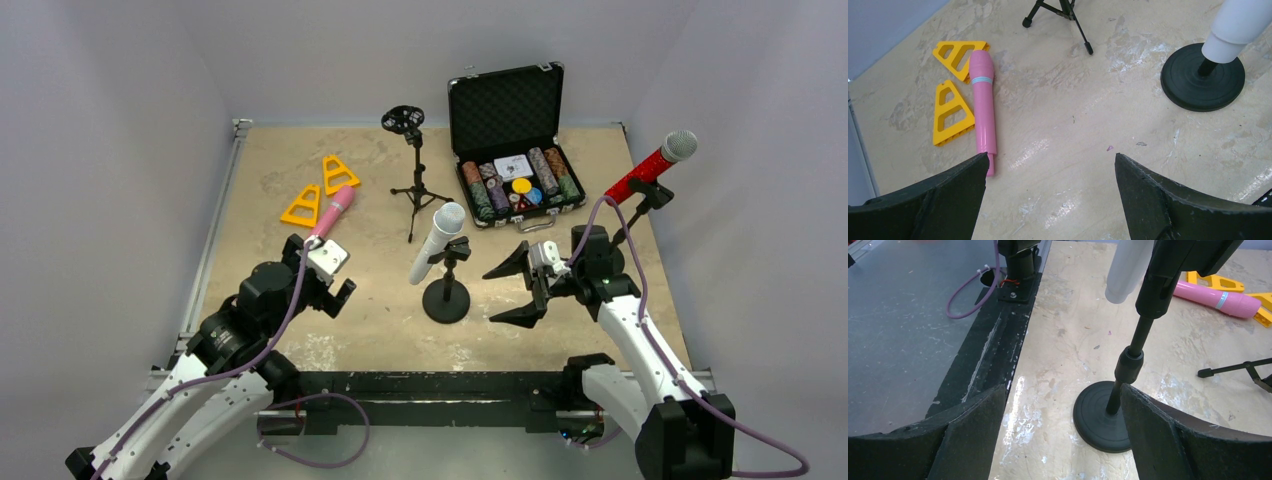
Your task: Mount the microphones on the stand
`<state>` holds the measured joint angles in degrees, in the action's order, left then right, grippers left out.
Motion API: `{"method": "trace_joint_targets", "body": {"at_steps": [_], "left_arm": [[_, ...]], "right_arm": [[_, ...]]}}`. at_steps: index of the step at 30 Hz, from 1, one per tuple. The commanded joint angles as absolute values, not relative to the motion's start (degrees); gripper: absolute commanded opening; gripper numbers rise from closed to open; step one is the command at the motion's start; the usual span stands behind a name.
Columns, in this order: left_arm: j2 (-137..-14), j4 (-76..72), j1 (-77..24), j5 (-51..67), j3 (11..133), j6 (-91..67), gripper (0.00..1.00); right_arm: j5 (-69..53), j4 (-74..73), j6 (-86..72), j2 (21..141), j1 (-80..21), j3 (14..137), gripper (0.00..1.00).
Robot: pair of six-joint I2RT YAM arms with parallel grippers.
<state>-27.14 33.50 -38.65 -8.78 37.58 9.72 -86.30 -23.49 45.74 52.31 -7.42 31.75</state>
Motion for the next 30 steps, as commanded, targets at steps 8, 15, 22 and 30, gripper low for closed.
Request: {"method": "trace_joint_targets", "body": {"at_steps": [8,15,22,30], "left_arm": [[-27.42,31.02,-38.32,-8.35,37.35,10.85,0.99],[-27.51,30.97,-38.32,-8.09,37.36,11.04,0.99],[-27.34,31.11,-38.32,-8.26,37.27,11.00,0.99],[-27.81,30.94,-38.33,-8.14,37.18,11.21,0.99]], "right_arm": [[-86.97,-22.23,45.36,51.44,-6.77,31.66,0.88],[-86.37,-21.25,44.28,51.50,-6.69,31.61,0.88],[-86.68,-18.78,39.39,49.68,-6.99,30.20,0.84],[-85.44,-14.24,25.12,51.15,-7.10,34.88,0.86]]}}
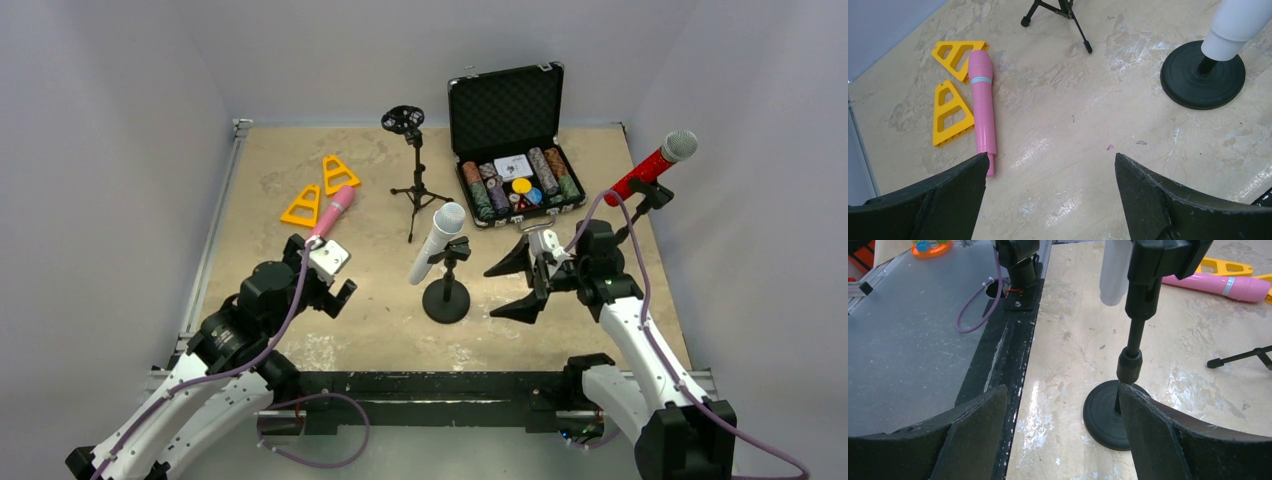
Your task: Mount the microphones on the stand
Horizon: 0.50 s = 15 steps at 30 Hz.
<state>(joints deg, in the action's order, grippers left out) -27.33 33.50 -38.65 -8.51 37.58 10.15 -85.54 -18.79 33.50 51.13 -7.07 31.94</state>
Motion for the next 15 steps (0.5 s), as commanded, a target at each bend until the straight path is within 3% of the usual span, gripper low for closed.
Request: {"method": "trace_joint_targets", "body": {"at_steps": [1,6,12,15], "left_arm": [[-27.90,30.94,-38.40,-8.17,37.18,11.21,0.99],[-28.38,31.09,-38.31,-8.20,37.18,11.20,1.00],[-29.03,31.20,-38.31,-8.26,37.27,11.22,0.99],[-29.35,31.28,-38.23,-8.50,37.27,11.20,0.99]], "right_arm": [[-84.82,-12.93,24.31,51.20,-7.26,34.12,0.86],[-77.97,-4.19,19.03,52.08,-8.75,32.09,0.87],[-71.30,-4.00,27.16,56.49,-14.38,36.47,0.89],[-72.20,3.33,25.21,59.92,-15.75,38.14,0.89]]}}
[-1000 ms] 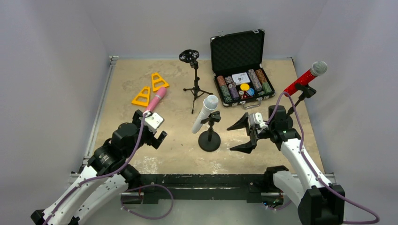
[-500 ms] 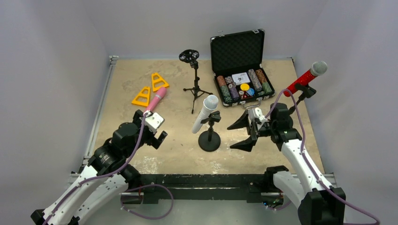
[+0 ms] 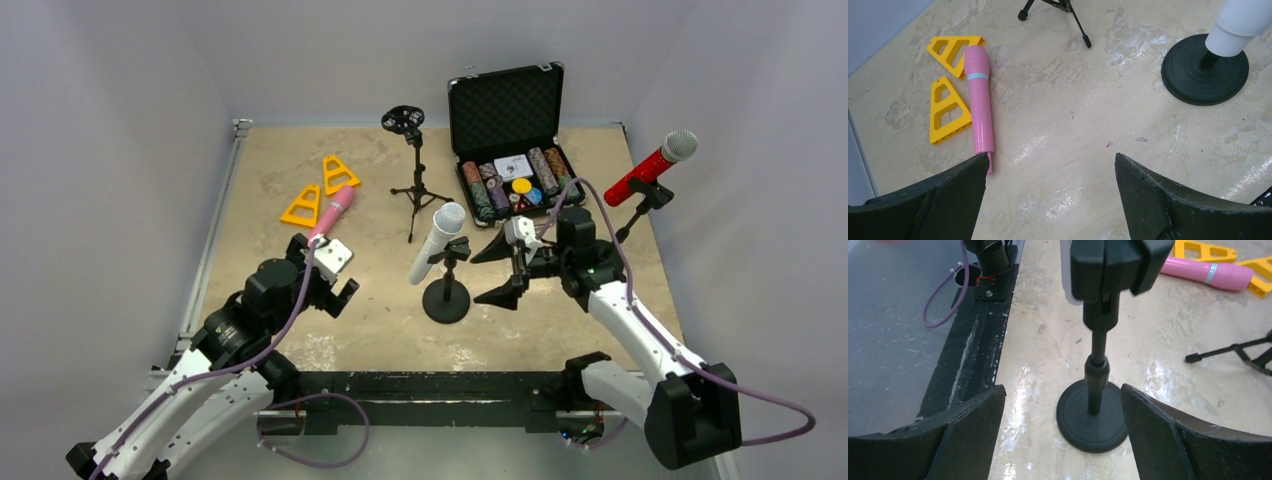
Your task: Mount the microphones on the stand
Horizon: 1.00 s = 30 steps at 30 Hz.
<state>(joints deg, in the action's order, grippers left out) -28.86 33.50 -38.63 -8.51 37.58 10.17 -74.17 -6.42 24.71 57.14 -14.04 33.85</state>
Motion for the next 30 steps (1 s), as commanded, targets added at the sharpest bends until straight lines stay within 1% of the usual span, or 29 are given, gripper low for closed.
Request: {"method": "trace_joint_targets", "body": {"at_steps": [1,3,7,10,15,18,21,25,27,30], "left_arm": [[-29.35,31.36,-38.23,-8.64,37.28,11.24,0.99],[-29.27,31.43,-38.23,-8.99,37.27,11.22,0.99],[-29.39,31.34,-38.25,-9.23,37.18,11.31,0.99],[-29.93,31.37,-38.19,-9.14,37.24,11.41,0.99],[-30.23,31.45,-38.07,-9.14,37.31,11.39,0.99],[-30.36,31.42,-38.06,-9.15,37.27,11.34,0.99],[-30.70,31.44,-37.99,-8.98,37.35,11.50,0.99],[-30.55,31.61,-38.04,-9.18,37.40,11.36,0.99],[-30.42,31.63,-37.98,-9.23,37.35,11.35,0.99],[-30.28,31.57,-38.00,-9.29,37.35,11.34,0.99]], "right_arm": [[-72.44,6.65,23.52,61.04,-16.07,38.41,0.88],[-72.42,11.32,20.89,63.24,-17.17,39.56,0.88],[-72.42,13.87,18.92,66.12,-19.68,41.65,0.84],[-72.49,15.04,17.52,67.43,-22.19,42.23,0.79],[-73.47,26.61,5.52,69.26,-22.94,40.74,0.68],[-73.58,29.49,3.67,69.72,-23.22,39.60,0.62],[-73.72,32.44,1.36,70.47,-23.95,38.71,0.50],[-73.95,33.98,0.42,71.46,-24.23,38.38,0.31],[-73.96,32.63,0.75,70.91,-24.26,38.01,0.22],[-73.67,25.04,6.06,67.92,-23.90,38.13,0.11]]}}
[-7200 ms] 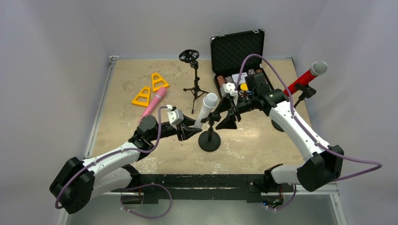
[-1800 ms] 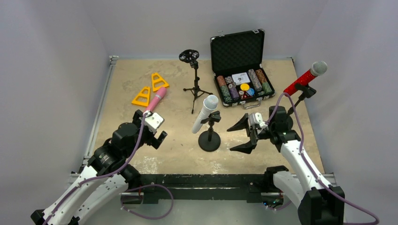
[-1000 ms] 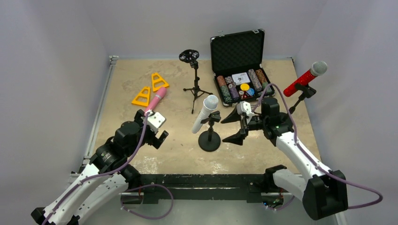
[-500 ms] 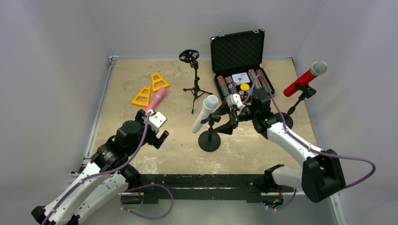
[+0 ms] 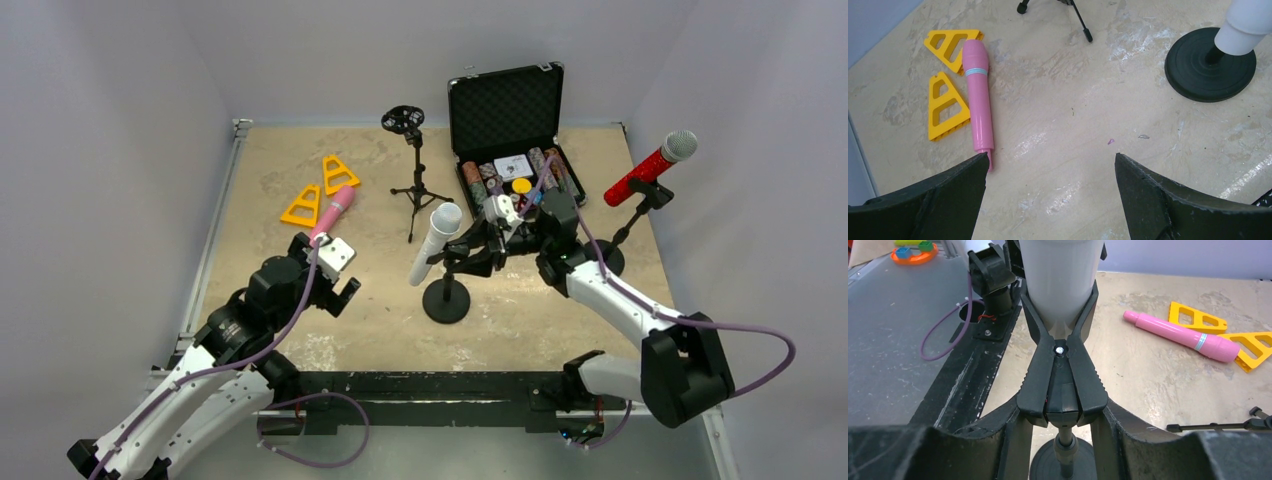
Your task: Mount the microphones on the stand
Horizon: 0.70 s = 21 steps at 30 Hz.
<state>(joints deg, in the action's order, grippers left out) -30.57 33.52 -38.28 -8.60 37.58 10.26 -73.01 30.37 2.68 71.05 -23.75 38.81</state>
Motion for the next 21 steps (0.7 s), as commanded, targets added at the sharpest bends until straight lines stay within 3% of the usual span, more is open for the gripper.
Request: {"method": "trace_joint_targets", "body": {"at_steps": [1,12,15,21], "left_arm": [[-30.12,31.62,-37.97,-9.31,37.38,11.34,0.99],[-28.98,31.44,-38.01,-8.24,37.35,11.36,0.99],[-28.94,31.46,-38.04,-7.76,37.44,11.40,0.99],[-28.39,31.29,-37.99,-7.13,37.36,11.32,0.99]], "right_arm": [[-73.65,21.62,8.39,66.52,-23.51,38.46,0.10],[-72.14,-16.80,28.57,50.96,-6.69,43.18,0.04],[-68.32,-17.94,29.07,48.75,-1.45,42.35,0.03],[-59.55,-5.79,22.17,50.71,4.60,43.31,0.03]]}}
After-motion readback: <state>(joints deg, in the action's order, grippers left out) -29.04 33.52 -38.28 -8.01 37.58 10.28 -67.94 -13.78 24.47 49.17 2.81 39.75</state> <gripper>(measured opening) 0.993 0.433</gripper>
